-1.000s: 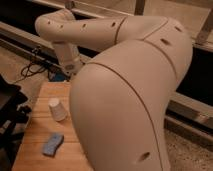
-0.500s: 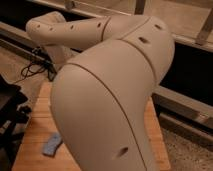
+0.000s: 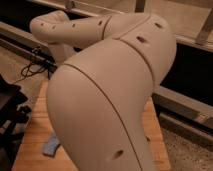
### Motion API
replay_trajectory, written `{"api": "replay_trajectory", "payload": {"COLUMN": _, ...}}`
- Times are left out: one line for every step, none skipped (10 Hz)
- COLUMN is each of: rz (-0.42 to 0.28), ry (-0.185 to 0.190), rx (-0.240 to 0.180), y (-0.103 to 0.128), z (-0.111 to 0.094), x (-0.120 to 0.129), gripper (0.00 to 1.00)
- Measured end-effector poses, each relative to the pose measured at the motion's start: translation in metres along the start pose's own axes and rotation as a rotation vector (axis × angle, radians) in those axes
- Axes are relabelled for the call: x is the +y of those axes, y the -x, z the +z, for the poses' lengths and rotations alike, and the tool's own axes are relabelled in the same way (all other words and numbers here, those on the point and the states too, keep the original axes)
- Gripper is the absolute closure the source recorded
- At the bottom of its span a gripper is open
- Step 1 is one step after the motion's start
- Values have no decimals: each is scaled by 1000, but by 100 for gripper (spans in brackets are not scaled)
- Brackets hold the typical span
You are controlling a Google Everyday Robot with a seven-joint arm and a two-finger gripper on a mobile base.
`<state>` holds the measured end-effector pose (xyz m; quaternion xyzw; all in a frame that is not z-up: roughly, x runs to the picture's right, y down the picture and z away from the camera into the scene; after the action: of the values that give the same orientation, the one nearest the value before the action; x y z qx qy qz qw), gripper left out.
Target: Place the ceramic cup over the eraser
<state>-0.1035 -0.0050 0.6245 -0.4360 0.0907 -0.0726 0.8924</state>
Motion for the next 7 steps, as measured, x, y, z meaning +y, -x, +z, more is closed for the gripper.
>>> {"api": "replay_trajectory", "payload": {"rz": -15, "ry": -25, "rx": -33, "y": 6, "z": -7, "x": -6, "gripper": 75}}
{"api": "replay_trajectory", "payload": {"rz": -30, "ry": -47, "rx": -85, "y": 12, "z": -13, "x": -15, "gripper": 66}}
{"api": "replay_trajectory", "payload": {"rz": -41, "ry": -65, "rx": -122, "y": 15, "z": -17, "x": -23, "gripper": 58}}
{"api": "replay_trajectory", "payload": {"rz": -59, "ry": -83, "rx": -156, "y": 23, "z": -19, "x": -27, "gripper": 51}}
{"api": "replay_trajectory", "payload": {"rz": -126, "ry": -124, "rx": -225, "y": 43, "z": -24, "x": -34, "gripper": 37}}
{"api": "replay_trajectory", "payload": {"rz": -186, "ry": -152, "rx": -307, "y": 57, "z": -27, "x": -41, "gripper": 27}}
{"api": "replay_trajectory", "payload": {"rz": -246, "ry": -168, "rx": -404, "y": 66, "z": -27, "x": -47, "gripper": 21}}
